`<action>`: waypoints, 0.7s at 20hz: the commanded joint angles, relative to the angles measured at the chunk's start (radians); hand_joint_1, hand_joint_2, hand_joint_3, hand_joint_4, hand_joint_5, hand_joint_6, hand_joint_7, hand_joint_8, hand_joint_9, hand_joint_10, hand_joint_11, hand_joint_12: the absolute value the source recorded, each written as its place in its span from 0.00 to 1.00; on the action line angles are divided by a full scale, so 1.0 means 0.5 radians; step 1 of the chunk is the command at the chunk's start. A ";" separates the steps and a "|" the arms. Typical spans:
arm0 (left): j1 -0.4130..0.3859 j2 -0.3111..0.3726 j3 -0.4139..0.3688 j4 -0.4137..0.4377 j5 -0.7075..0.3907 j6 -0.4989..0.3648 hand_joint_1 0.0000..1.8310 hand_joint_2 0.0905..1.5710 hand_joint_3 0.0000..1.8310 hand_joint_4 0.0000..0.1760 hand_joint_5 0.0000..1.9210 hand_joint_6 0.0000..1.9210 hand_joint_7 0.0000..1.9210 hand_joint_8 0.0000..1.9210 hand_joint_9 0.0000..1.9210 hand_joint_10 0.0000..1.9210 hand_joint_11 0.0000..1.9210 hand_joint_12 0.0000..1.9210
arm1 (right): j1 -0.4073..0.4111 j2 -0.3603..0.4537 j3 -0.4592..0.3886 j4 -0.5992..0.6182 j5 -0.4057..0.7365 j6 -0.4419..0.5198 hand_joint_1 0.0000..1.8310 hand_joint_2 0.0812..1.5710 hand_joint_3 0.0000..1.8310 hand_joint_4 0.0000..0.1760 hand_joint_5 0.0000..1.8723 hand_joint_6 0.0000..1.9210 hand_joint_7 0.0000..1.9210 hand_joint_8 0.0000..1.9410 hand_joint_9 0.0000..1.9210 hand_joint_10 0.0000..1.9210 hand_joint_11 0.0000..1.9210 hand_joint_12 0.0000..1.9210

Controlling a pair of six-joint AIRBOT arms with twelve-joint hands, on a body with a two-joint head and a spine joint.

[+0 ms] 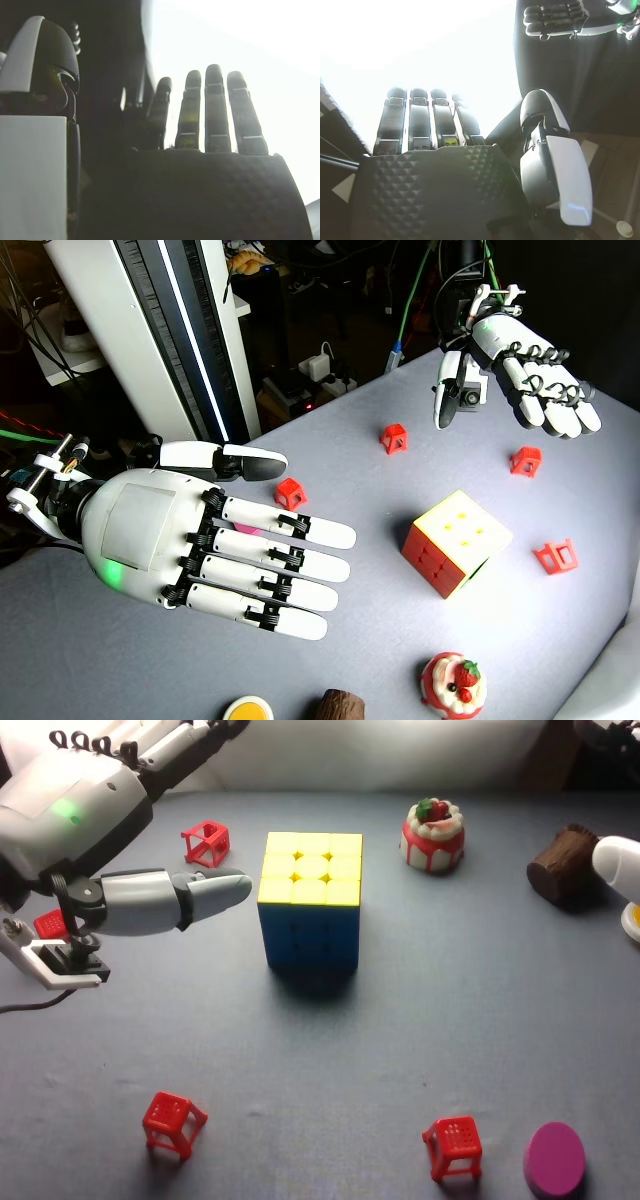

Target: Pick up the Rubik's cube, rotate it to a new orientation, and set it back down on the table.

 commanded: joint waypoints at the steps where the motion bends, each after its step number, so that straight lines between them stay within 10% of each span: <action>1: -0.040 -0.018 0.016 0.000 -0.191 -0.015 0.25 0.69 0.01 0.43 0.00 0.00 0.00 0.00 0.00 0.00 0.00 0.00 | 0.016 0.005 0.012 0.017 0.244 0.012 0.17 0.89 0.02 0.00 0.00 0.00 0.00 0.00 0.00 0.00 0.00 0.00; 5: -0.147 -0.048 0.062 0.030 0.036 -0.028 0.25 0.67 0.00 0.36 0.00 0.00 0.00 0.00 0.00 0.00 0.00 0.00 | 0.008 0.003 0.014 0.038 0.235 0.012 0.18 0.89 0.02 0.00 0.00 0.00 0.00 0.00 0.00 0.00 0.00 0.00; 6: -0.184 -0.057 0.075 0.040 0.119 -0.028 0.28 0.66 0.00 0.20 0.00 0.00 0.00 0.00 0.00 0.00 0.00 0.00 | 0.003 0.001 0.014 0.048 0.235 0.012 0.17 0.89 0.01 0.00 0.00 0.00 0.00 0.00 0.00 0.00 0.01 0.00; 9: -0.273 -0.109 0.134 0.065 0.361 -0.026 0.28 0.61 0.00 0.39 0.00 0.00 0.00 0.00 0.00 0.00 0.00 0.00 | -0.005 -0.001 0.014 0.066 0.233 0.012 0.15 0.89 0.01 0.00 0.00 0.00 0.00 0.00 0.00 0.00 0.00 0.01; 10: -0.306 -0.132 0.161 0.075 0.447 -0.026 0.28 0.58 0.00 0.21 0.00 0.00 0.00 0.00 0.00 0.00 0.00 0.00 | -0.009 -0.003 0.014 0.074 0.232 0.012 0.15 0.89 0.00 0.00 0.00 0.00 0.00 0.00 0.00 0.00 0.00 0.04; 14: -0.451 -0.262 0.307 0.147 0.800 -0.027 0.36 0.53 0.00 0.00 0.00 0.00 0.00 0.00 0.00 0.00 0.00 0.00 | -0.028 -0.009 0.021 0.094 0.222 0.012 0.16 0.89 0.00 0.00 0.00 0.00 0.00 0.00 0.00 0.00 0.00 0.03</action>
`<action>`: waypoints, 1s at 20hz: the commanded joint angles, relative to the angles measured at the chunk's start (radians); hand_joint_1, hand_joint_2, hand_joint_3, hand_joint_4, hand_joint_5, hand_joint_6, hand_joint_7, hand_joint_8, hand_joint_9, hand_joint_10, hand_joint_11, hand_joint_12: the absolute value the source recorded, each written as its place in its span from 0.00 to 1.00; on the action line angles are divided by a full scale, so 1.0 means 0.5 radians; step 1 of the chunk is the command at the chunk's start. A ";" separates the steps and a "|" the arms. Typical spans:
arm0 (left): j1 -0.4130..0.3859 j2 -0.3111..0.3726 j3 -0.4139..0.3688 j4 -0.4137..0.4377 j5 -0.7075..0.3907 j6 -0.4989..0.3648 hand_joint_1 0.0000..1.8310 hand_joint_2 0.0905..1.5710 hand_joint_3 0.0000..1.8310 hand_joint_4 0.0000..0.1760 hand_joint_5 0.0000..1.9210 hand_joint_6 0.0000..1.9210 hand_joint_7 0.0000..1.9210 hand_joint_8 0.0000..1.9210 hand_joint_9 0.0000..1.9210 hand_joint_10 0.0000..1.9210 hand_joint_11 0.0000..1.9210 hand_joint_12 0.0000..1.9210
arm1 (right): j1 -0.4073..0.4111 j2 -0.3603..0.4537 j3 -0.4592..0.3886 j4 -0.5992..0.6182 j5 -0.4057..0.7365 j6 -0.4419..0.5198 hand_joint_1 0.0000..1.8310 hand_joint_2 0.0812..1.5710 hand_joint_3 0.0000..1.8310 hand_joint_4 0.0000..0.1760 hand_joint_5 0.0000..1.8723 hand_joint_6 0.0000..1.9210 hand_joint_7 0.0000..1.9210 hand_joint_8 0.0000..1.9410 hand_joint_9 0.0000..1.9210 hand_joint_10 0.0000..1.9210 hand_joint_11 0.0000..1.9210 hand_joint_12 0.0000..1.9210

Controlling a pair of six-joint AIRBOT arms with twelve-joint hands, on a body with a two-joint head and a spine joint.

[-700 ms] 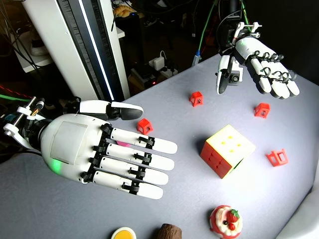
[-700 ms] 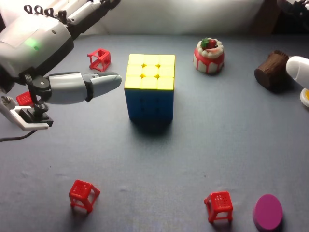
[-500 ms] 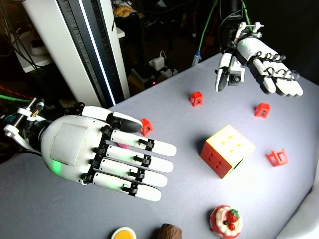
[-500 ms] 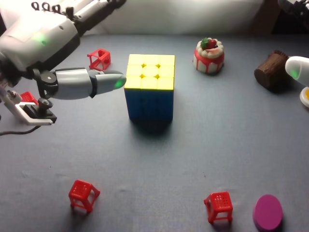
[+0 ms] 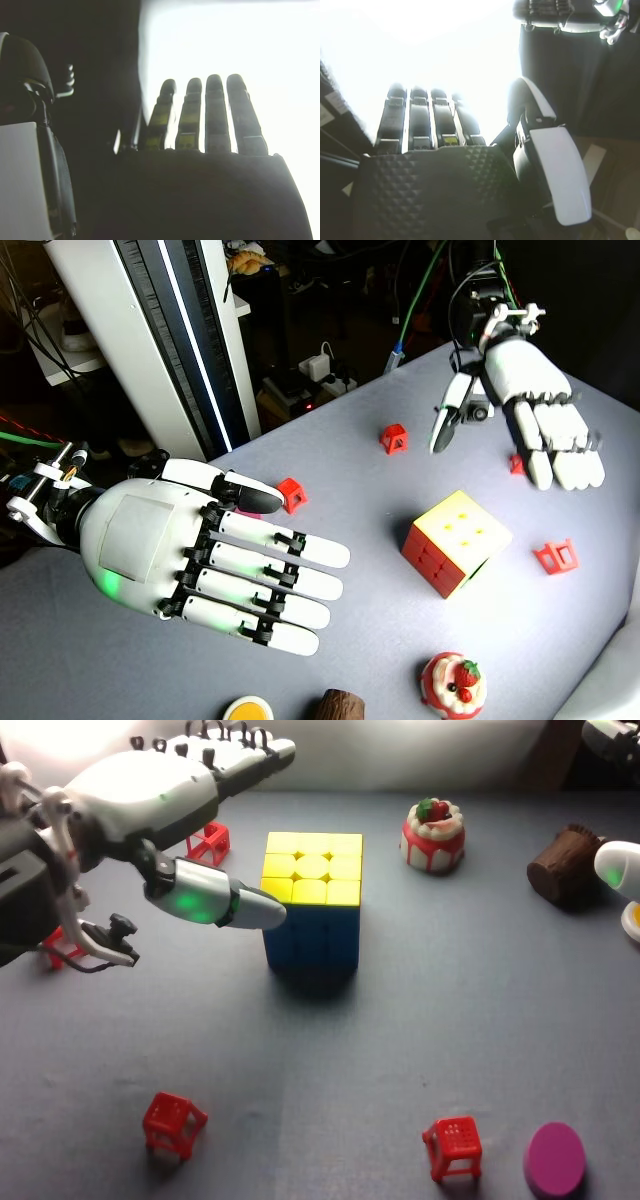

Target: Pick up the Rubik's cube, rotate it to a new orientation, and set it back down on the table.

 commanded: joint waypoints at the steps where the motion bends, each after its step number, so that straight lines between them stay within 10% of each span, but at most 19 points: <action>1: -0.045 -0.016 0.017 -0.002 -0.137 -0.007 0.36 0.53 0.00 0.00 0.00 0.00 0.00 0.00 0.00 0.00 0.00 0.00 | 0.011 0.004 0.015 0.017 0.238 0.012 0.16 0.88 0.00 0.00 0.00 0.00 0.00 0.00 0.00 0.00 0.00 0.03; 4: -0.148 -0.120 0.127 0.046 0.081 -0.006 0.35 0.53 0.00 0.00 0.00 0.00 0.00 0.00 0.00 0.00 0.00 0.21 | 0.007 -0.002 0.019 0.022 0.232 0.012 0.14 0.88 0.00 0.00 0.00 0.00 0.00 0.00 0.00 0.00 0.00 0.01; 7: -0.179 -0.184 0.199 0.055 0.185 0.001 0.39 0.50 0.00 0.10 0.00 0.00 0.00 0.00 0.00 0.00 0.00 0.04 | 0.005 -0.015 0.028 0.021 0.226 0.012 0.13 0.88 0.00 0.00 0.00 0.00 0.00 0.00 0.00 0.00 0.00 0.00; 13: -0.185 -0.284 0.309 0.040 0.341 0.006 0.40 0.47 0.00 0.45 0.00 0.00 0.00 0.00 0.00 0.00 0.00 0.44 | 0.001 -0.024 0.034 0.021 0.218 0.012 0.13 0.89 0.00 0.00 0.00 0.00 0.00 0.00 0.00 0.00 0.00 0.00; 17: -0.184 -0.334 0.350 0.040 0.392 0.006 0.43 0.47 0.00 0.21 0.00 0.00 0.00 0.00 0.00 0.00 0.00 0.48 | -0.006 -0.029 0.034 0.022 0.217 0.012 0.16 0.90 0.00 0.00 0.00 0.00 0.00 0.00 0.00 0.00 0.00 0.00; 20: -0.189 -0.372 0.382 0.040 0.423 0.006 0.42 0.47 0.00 0.00 0.00 0.00 0.00 0.00 0.00 0.00 0.00 0.31 | -0.007 -0.034 0.037 0.022 0.214 0.012 0.16 0.90 0.00 0.00 0.00 0.00 0.00 0.00 0.00 0.00 0.00 0.00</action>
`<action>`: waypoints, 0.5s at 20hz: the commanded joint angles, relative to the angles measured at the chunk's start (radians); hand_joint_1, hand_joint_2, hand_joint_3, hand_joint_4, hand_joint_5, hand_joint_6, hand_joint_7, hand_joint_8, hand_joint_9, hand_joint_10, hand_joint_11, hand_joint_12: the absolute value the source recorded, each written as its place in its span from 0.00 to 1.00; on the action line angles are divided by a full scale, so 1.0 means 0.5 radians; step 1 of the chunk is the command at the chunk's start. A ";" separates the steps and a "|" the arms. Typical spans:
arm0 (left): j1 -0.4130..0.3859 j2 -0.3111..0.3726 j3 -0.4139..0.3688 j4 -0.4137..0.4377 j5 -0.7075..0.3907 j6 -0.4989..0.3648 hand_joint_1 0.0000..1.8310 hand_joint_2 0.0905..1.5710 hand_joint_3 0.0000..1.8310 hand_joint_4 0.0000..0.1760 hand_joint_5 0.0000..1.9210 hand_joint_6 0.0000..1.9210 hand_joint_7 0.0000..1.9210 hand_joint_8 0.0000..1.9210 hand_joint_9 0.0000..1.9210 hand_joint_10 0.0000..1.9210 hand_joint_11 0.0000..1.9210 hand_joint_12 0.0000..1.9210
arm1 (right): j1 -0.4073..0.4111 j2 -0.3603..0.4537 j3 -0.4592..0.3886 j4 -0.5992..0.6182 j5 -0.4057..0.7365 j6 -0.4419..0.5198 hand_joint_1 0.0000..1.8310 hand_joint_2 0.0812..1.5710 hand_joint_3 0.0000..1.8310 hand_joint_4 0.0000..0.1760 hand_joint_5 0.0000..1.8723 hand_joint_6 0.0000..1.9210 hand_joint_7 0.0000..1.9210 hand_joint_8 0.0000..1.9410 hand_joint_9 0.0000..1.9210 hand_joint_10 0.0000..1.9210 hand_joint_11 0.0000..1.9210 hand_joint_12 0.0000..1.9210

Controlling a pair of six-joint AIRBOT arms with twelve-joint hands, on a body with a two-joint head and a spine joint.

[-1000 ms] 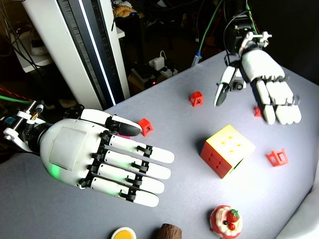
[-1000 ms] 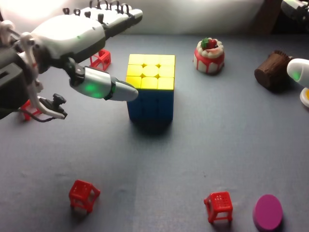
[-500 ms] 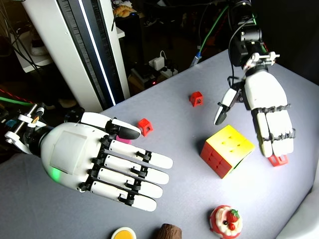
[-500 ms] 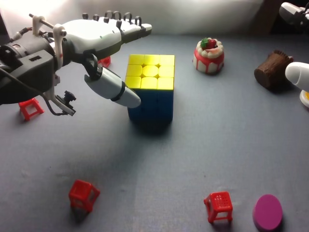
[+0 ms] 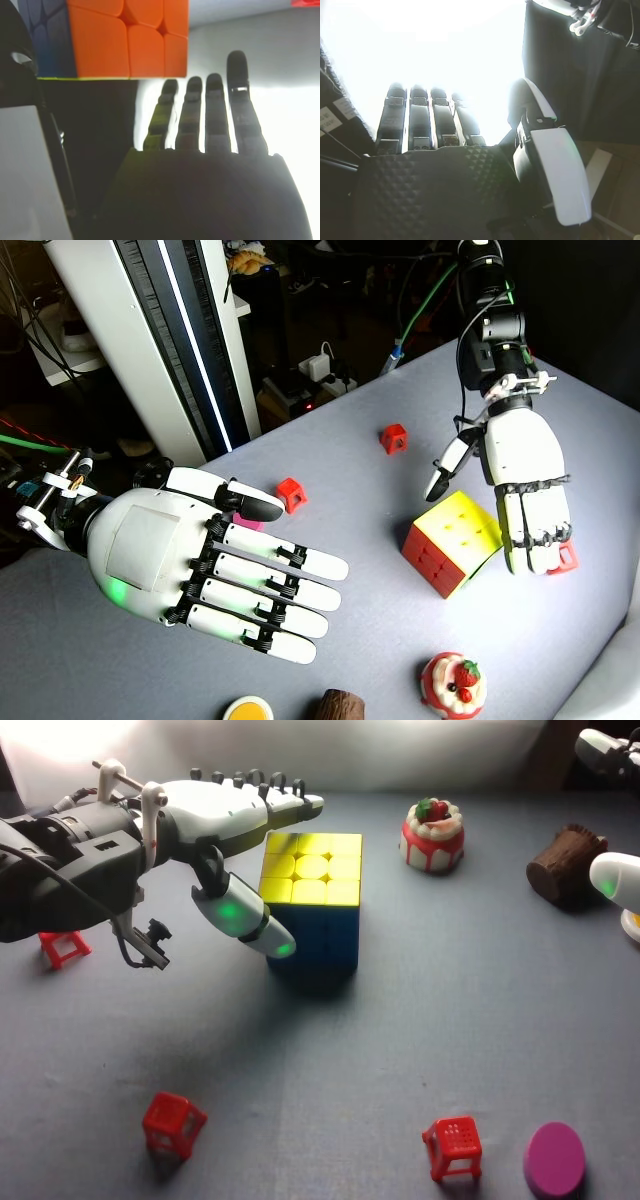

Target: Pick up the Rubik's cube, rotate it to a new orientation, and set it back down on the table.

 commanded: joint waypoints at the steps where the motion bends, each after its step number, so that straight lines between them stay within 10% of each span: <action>1: -0.035 -0.013 0.014 -0.008 -0.187 -0.001 0.41 0.47 0.00 0.00 0.00 0.00 0.00 0.00 0.00 0.00 0.00 0.23 | 0.008 -0.003 0.012 0.014 0.247 0.012 0.17 0.90 0.00 0.00 0.00 0.00 0.00 0.00 0.00 0.00 0.01 0.01; 4: -0.041 -0.054 0.051 -0.016 -0.149 0.000 0.41 0.46 0.00 0.00 0.00 0.00 0.00 0.00 0.00 0.00 0.00 0.14 | 0.006 -0.007 0.013 0.014 0.246 0.012 0.17 0.90 0.00 0.00 0.00 0.00 0.00 0.00 0.00 0.00 0.00 0.02; 6: -0.035 -0.062 0.058 -0.016 -0.140 0.000 0.40 0.47 0.00 0.00 0.08 0.03 0.08 0.03 0.09 0.06 0.00 0.68 | 0.006 -0.010 0.014 0.014 0.246 0.012 0.19 0.91 0.00 0.00 0.00 0.00 0.00 0.00 0.00 0.00 0.00 0.06; 8: -0.032 -0.060 0.053 -0.010 -0.141 0.001 0.44 0.56 0.00 0.00 0.04 0.44 0.06 0.43 0.00 0.67 0.00 0.98 | 0.003 -0.010 0.014 0.015 0.246 0.012 0.19 0.90 0.00 0.00 0.00 0.00 0.00 0.00 0.00 0.00 0.00 0.18; 10: -0.033 -0.056 0.050 -0.005 -0.151 0.001 0.48 0.63 0.01 0.00 0.13 0.54 0.16 0.66 0.14 0.83 0.15 1.00 | 0.000 -0.010 0.014 0.016 0.246 0.012 0.21 0.90 0.00 0.00 0.00 0.00 0.00 0.00 0.00 0.00 0.00 0.29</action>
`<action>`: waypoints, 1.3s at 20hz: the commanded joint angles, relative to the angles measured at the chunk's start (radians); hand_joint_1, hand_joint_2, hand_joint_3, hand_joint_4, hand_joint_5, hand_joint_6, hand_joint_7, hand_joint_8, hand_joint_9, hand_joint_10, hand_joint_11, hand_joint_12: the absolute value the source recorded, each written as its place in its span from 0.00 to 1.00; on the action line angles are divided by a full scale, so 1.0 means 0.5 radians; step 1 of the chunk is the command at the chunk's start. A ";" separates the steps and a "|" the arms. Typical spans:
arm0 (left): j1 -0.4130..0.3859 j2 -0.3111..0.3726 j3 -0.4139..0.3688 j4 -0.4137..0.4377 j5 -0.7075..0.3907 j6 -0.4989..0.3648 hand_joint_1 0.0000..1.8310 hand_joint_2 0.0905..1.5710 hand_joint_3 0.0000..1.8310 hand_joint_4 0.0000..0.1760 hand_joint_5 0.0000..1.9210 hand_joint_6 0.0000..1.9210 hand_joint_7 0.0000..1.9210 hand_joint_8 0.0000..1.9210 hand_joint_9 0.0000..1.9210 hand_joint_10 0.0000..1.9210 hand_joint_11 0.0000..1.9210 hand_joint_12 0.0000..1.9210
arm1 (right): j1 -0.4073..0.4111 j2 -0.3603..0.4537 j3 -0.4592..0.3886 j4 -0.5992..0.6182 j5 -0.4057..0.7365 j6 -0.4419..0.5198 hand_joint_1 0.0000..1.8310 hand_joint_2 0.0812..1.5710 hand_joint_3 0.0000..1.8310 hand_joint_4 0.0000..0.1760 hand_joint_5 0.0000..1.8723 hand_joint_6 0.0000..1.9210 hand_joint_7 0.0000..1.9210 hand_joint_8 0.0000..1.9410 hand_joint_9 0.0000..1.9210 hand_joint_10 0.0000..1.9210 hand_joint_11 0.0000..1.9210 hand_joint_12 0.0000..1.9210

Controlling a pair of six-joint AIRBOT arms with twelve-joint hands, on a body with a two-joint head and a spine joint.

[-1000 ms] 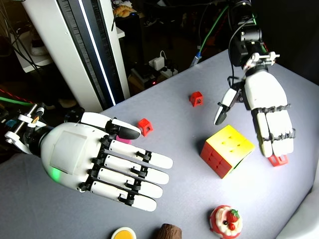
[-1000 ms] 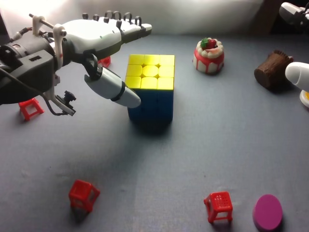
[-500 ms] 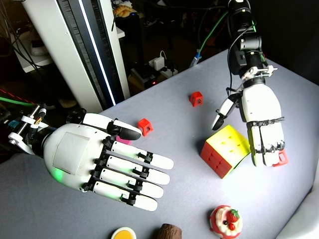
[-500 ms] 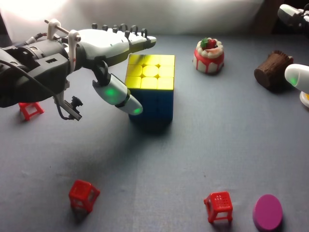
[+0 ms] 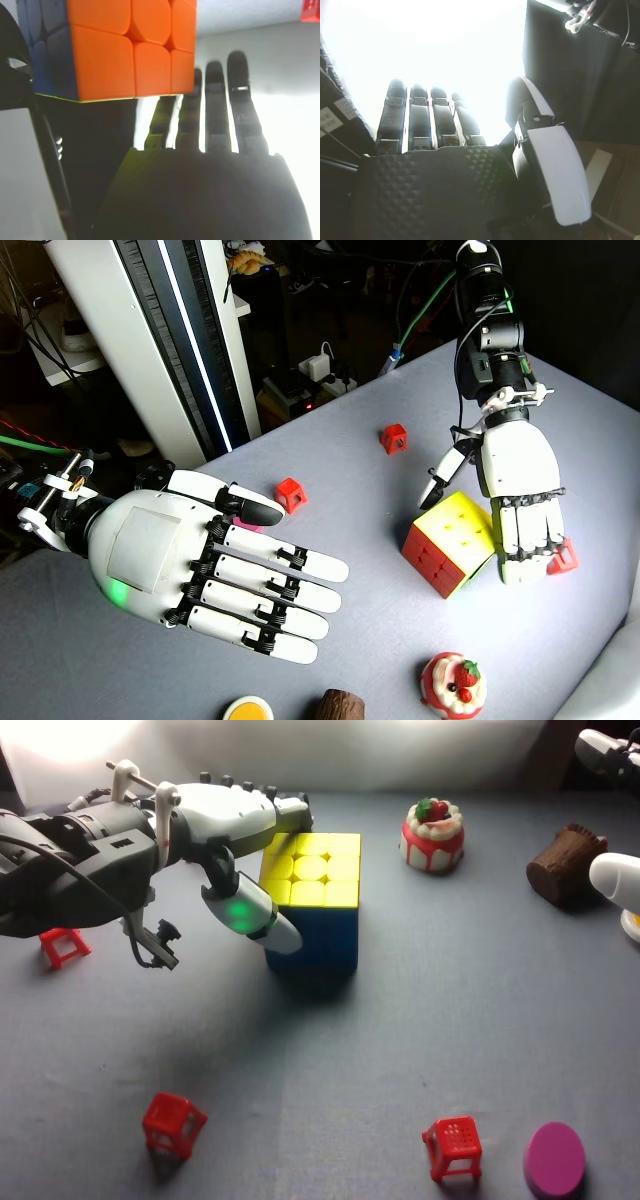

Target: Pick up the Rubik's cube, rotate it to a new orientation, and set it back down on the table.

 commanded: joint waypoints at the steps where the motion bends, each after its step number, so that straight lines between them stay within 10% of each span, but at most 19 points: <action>1: -0.019 0.008 -0.005 0.004 -0.215 0.008 0.53 0.64 0.01 0.00 0.23 0.52 0.24 0.69 0.22 0.86 0.23 1.00 | 0.000 -0.005 0.007 0.012 0.246 0.012 0.20 0.90 0.00 0.00 0.00 0.00 0.00 0.00 0.00 0.00 0.00 0.27; 3: -0.022 0.034 -0.035 0.008 -0.256 0.021 0.59 0.71 0.03 0.00 0.39 0.63 0.26 0.83 0.25 0.98 0.31 1.00 | 0.000 -0.006 0.007 0.012 0.247 0.012 0.20 0.90 0.00 0.00 0.00 0.00 0.00 0.00 0.00 0.00 0.00 0.30; 10: -0.031 0.144 -0.177 0.032 -0.462 0.063 0.59 0.77 0.02 0.00 0.39 0.72 0.38 1.00 0.45 1.00 0.51 1.00 | 0.000 -0.006 0.007 -0.019 0.289 0.012 0.15 0.92 0.00 0.00 0.00 0.00 0.00 0.00 0.00 0.00 0.00 0.48; 13: -0.028 0.200 -0.251 0.091 -0.577 0.046 0.64 0.58 0.36 0.00 0.38 0.73 0.40 0.91 0.44 1.00 0.47 1.00 | 0.003 -0.006 0.012 -0.071 0.338 0.012 0.08 0.92 0.00 0.00 0.00 0.00 0.00 0.00 0.01 0.01 0.00 0.57; 17: -0.011 0.262 -0.319 0.194 -0.762 -0.074 0.64 0.58 0.38 0.00 0.38 0.73 0.38 0.95 0.41 1.00 0.46 1.00 | 0.017 -0.006 0.027 -0.133 0.401 0.012 0.03 0.95 0.00 0.00 0.00 0.00 0.00 0.00 0.00 0.00 0.00 0.30; 19: -0.007 0.293 -0.358 0.220 -0.852 -0.096 0.65 0.73 0.12 0.00 0.35 0.65 0.38 0.90 0.44 1.00 0.48 1.00 | 0.027 -0.008 0.038 -0.150 0.416 0.012 0.00 0.98 0.01 0.00 0.00 0.00 0.00 0.00 0.00 0.00 0.00 0.03; 20: -0.001 0.314 -0.382 0.237 -0.921 -0.119 0.64 0.64 0.30 0.00 0.34 0.73 0.38 0.95 0.48 1.00 0.52 1.00 | 0.030 -0.020 0.056 -0.155 0.425 0.012 0.00 0.99 0.01 0.00 0.00 0.00 0.00 0.00 0.00 0.00 0.00 0.00; 22: 0.024 0.351 -0.423 0.238 -1.064 -0.151 0.62 0.52 0.54 0.00 0.36 0.88 0.39 0.99 0.45 1.00 0.49 1.00 | 0.031 -0.069 0.125 -0.165 0.446 0.012 0.00 0.96 0.00 0.00 0.00 0.00 0.03 0.00 0.05 0.04 0.00 0.32; 24: 0.045 0.388 -0.460 0.238 -1.181 -0.170 0.64 0.43 0.65 0.00 0.41 0.87 0.45 1.00 0.53 1.00 0.57 1.00 | 0.031 -0.126 0.195 -0.177 0.473 0.012 0.00 0.94 0.00 0.00 0.02 0.01 0.04 0.00 0.07 0.06 0.00 0.43; 26: 0.061 0.430 -0.506 0.246 -1.290 -0.170 0.65 0.48 0.56 0.00 0.36 0.85 0.45 0.94 0.51 1.00 0.53 1.00 | 0.041 -0.184 0.262 -0.189 0.499 0.012 0.00 0.93 0.00 0.00 0.03 0.01 0.06 0.01 0.05 0.09 0.00 0.47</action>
